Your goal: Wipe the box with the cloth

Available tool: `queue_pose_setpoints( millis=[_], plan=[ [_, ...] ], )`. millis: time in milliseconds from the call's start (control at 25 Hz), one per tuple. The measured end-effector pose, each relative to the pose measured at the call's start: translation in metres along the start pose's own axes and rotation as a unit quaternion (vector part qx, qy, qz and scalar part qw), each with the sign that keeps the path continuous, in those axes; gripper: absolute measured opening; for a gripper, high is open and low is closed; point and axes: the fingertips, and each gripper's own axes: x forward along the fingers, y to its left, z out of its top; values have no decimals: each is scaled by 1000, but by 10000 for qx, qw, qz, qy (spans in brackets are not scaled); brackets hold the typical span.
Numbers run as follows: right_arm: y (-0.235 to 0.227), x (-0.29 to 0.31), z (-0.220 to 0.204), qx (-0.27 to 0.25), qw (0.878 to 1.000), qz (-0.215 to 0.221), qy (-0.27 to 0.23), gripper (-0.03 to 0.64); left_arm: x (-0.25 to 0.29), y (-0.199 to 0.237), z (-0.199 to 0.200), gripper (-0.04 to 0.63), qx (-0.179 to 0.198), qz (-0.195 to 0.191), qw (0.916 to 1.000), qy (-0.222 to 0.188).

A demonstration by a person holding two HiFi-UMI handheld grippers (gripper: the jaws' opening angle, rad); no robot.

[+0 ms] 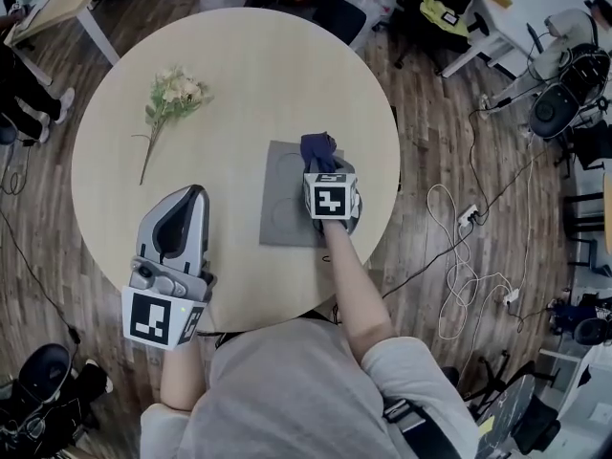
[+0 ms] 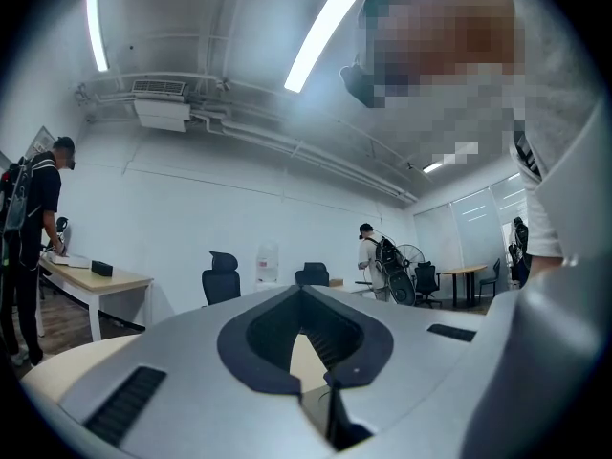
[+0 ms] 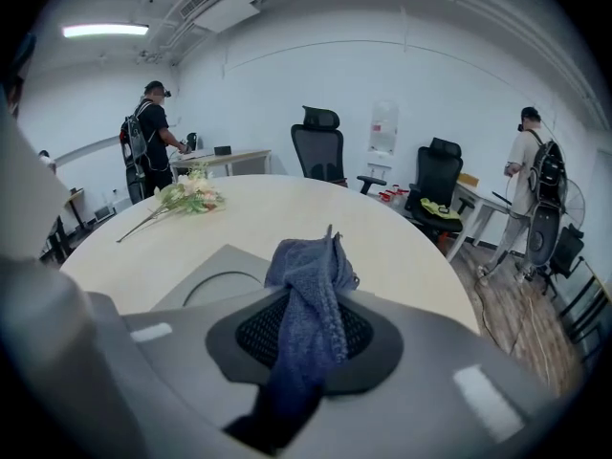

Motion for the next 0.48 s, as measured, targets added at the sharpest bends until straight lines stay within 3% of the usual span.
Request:
queue_pose_setpoints(
  millis=[240, 480],
  plan=[
    [-47, -20, -17, 140, 9988, -469, 31, 80, 3, -11, 2, 8, -52, -189, 9998, -43],
    [-53, -34, -19, 209, 9985, -505, 48, 81, 2, -22, 5, 8, -39, -319, 9994, -93]
  ],
)
